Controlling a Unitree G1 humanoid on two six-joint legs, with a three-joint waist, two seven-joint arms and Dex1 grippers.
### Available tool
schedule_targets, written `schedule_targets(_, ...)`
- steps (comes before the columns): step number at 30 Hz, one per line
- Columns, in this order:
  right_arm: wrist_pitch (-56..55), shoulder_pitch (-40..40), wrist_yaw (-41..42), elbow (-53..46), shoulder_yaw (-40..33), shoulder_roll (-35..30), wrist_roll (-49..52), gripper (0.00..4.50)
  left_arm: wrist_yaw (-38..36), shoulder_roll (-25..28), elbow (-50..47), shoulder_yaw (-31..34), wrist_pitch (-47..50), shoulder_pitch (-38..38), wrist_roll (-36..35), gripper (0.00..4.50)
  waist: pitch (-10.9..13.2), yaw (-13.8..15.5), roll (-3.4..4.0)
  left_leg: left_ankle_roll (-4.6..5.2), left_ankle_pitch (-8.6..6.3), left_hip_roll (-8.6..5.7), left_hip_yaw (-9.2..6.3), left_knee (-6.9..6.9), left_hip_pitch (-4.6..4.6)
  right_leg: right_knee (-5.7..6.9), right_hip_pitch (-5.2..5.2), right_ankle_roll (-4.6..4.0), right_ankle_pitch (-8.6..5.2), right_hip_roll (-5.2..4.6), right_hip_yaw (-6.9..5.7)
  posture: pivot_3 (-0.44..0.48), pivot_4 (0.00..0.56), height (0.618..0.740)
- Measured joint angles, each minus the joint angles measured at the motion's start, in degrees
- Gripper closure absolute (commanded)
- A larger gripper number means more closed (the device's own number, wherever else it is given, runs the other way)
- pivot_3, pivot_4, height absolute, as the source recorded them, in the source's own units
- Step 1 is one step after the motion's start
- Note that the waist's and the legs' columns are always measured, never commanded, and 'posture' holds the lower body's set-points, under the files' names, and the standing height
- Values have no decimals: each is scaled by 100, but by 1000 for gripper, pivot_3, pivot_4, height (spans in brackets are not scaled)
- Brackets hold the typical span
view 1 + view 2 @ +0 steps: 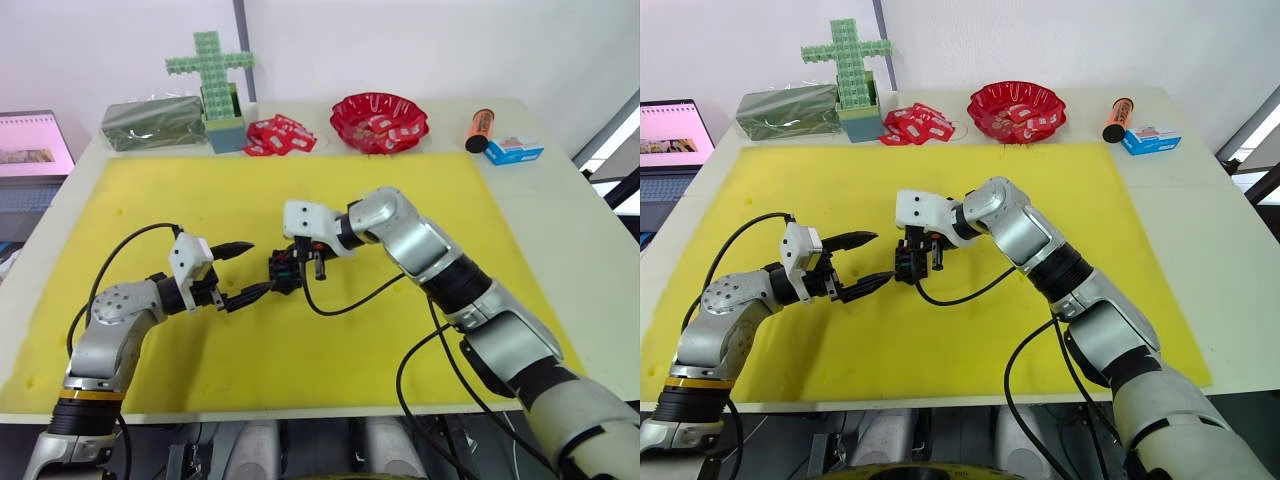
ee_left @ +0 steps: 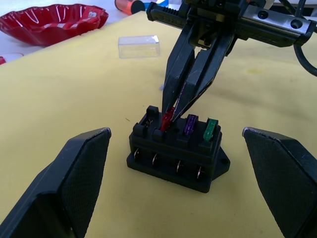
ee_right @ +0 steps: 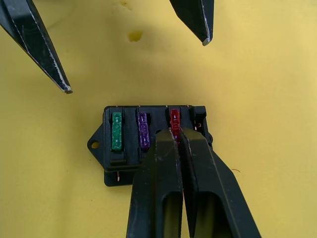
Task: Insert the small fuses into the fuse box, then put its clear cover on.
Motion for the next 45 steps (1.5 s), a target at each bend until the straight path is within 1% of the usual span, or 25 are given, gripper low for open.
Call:
schedule_targets(12,24,1,4,29,-53,41,13,4475,-9,12,0,0,2,-61,20,0,0,-2,0,0,0,0,0,0,0,0,0,0,0,0,0,0,150,740)
schedule_targets(16,22,1,-2,39,-66,40,12,3490,-15,26,2,0,1,-81,44,0,0,2,0,0,0,0,0,0,0,0,-1,0,0,0,0,0,150,740)
schedule_targets(29,77,3,87,58,-253,68,159,3490,-44,38,61,0,0,-102,54,0,0,4,0,0,0,0,0,-1,-1,-1,-1,0,0,0,0,0,150,740)
schedule_targets(35,490,0,149,-206,-578,106,476,3490,-69,40,65,1,-7,-112,54,0,0,4,0,0,0,0,-1,-1,-1,0,-1,0,0,0,0,0,150,740)
schedule_targets(38,514,1,67,-208,-596,115,470,4068,-82,44,71,1,-8,-130,54,0,0,6,0,0,0,0,0,0,-1,-1,-1,0,0,-1,0,0,150,740)
schedule_targets(39,496,1,35,-194,-596,117,463,4424,-86,44,73,1,-8,-147,55,0,0,6,0,0,0,0,0,0,-1,-1,-1,0,0,-1,0,0,150,740)
schedule_targets(45,410,5,-124,-21,-593,205,397,4472,-114,51,74,1,-8,-191,56,0,0,0,0,0,0,0,0,-2,-1,0,-2,0,0,0,0,0,150,740)
